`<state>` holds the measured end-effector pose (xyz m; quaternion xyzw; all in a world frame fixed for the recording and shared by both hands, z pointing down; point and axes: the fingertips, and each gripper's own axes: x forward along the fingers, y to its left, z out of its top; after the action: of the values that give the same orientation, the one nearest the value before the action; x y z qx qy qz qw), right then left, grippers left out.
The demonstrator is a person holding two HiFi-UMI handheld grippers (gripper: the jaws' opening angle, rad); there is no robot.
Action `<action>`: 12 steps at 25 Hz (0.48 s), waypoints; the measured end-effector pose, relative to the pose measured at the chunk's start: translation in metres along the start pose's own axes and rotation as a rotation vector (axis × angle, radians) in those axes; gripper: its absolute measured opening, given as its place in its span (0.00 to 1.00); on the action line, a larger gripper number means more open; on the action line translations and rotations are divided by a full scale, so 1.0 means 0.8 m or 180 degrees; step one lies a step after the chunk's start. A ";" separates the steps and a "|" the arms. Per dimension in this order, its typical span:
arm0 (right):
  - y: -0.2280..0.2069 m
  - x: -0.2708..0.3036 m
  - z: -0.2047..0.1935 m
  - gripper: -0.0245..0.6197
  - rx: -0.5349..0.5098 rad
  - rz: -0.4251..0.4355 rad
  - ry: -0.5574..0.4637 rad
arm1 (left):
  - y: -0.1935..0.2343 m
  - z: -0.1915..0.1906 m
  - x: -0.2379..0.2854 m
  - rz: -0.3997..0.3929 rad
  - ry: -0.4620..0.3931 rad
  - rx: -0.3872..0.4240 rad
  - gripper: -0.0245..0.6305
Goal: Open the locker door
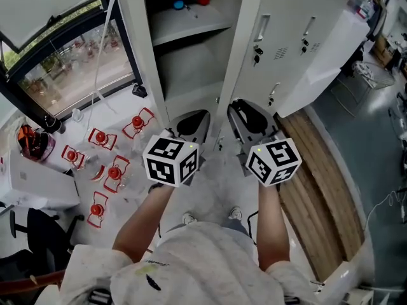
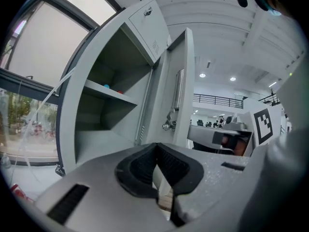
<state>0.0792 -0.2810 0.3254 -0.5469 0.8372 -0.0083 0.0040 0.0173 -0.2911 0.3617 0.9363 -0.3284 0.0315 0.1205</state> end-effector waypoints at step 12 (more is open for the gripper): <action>-0.051 -0.041 -0.001 0.20 0.0029 0.0119 -0.0037 | -0.050 -0.001 0.053 -0.0048 -0.0042 0.0028 0.04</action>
<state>0.1301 -0.2675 0.3271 -0.5312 0.8471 -0.0089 0.0116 0.0750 -0.2864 0.3603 0.9394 -0.3220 0.0259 0.1146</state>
